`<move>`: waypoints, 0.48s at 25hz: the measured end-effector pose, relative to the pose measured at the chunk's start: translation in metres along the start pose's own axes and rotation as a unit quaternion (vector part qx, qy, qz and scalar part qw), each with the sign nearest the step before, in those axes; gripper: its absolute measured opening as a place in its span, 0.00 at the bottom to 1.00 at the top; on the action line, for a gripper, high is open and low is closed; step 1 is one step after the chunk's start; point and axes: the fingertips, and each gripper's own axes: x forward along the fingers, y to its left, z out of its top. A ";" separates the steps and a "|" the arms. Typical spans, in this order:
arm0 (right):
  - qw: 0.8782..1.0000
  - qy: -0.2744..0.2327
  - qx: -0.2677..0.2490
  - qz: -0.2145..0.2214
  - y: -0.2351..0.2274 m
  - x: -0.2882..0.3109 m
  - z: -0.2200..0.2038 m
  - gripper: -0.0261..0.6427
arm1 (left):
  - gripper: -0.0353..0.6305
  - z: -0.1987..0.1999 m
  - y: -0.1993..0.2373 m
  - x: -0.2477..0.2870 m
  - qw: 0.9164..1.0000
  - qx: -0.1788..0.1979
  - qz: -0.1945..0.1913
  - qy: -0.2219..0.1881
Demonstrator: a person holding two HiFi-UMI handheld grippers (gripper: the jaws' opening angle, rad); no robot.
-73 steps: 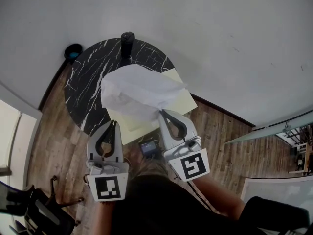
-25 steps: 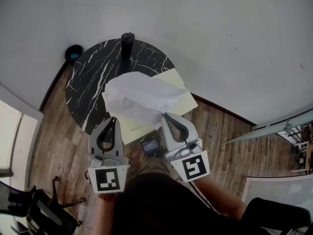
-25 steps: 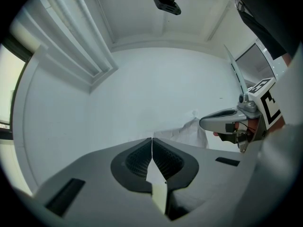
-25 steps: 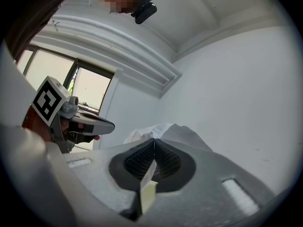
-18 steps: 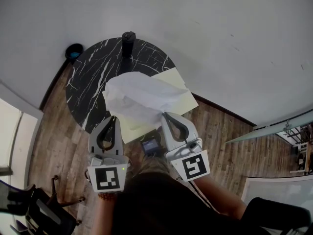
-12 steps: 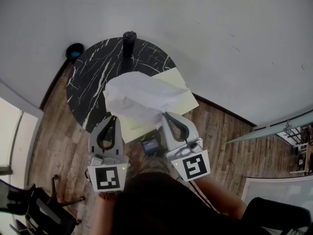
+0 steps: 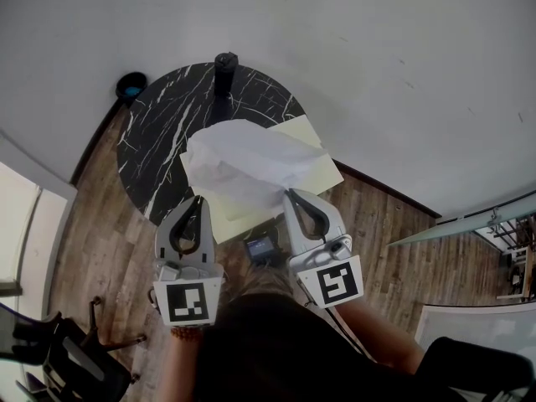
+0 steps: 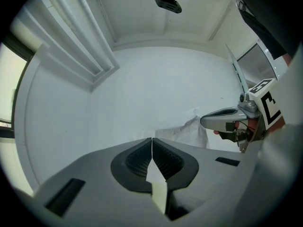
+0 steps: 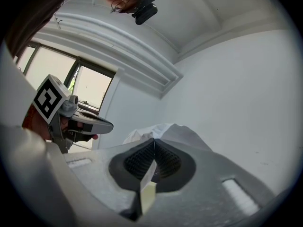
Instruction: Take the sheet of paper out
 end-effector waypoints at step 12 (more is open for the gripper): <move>1.000 0.000 -0.003 -0.002 -0.003 0.000 -0.004 0.03 | 0.06 -0.001 -0.001 -0.001 1.000 -0.003 0.001 -0.002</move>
